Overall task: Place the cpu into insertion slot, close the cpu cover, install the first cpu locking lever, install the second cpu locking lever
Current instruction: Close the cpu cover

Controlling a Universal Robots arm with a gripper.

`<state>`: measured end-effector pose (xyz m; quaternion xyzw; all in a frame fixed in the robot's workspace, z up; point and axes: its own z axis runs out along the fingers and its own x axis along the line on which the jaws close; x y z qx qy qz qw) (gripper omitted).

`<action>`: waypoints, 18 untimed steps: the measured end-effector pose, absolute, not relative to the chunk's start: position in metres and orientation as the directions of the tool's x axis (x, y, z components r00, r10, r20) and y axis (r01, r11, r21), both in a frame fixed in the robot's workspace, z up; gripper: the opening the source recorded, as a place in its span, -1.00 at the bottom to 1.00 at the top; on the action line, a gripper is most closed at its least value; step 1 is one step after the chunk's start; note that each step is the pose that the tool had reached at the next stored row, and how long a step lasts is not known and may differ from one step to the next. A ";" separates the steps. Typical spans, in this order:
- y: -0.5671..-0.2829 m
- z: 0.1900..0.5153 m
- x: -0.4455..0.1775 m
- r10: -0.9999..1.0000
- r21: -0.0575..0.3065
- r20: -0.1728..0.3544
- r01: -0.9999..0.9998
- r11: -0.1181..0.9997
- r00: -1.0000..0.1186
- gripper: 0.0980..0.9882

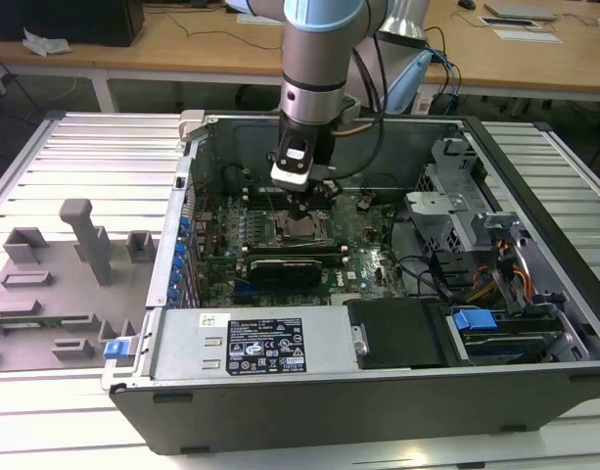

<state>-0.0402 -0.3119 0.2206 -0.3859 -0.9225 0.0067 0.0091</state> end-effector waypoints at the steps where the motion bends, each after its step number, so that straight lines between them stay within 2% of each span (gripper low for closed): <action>1: -0.312 0.220 -0.040 0.678 -0.020 0.011 0.677 0.735 -0.735 -0.98; 10: -0.312 0.219 -0.040 0.475 -0.020 0.011 0.475 0.880 -0.880 -0.98; 18: -0.312 0.219 -0.040 0.389 -0.008 -0.013 0.389 0.921 -0.921 -0.98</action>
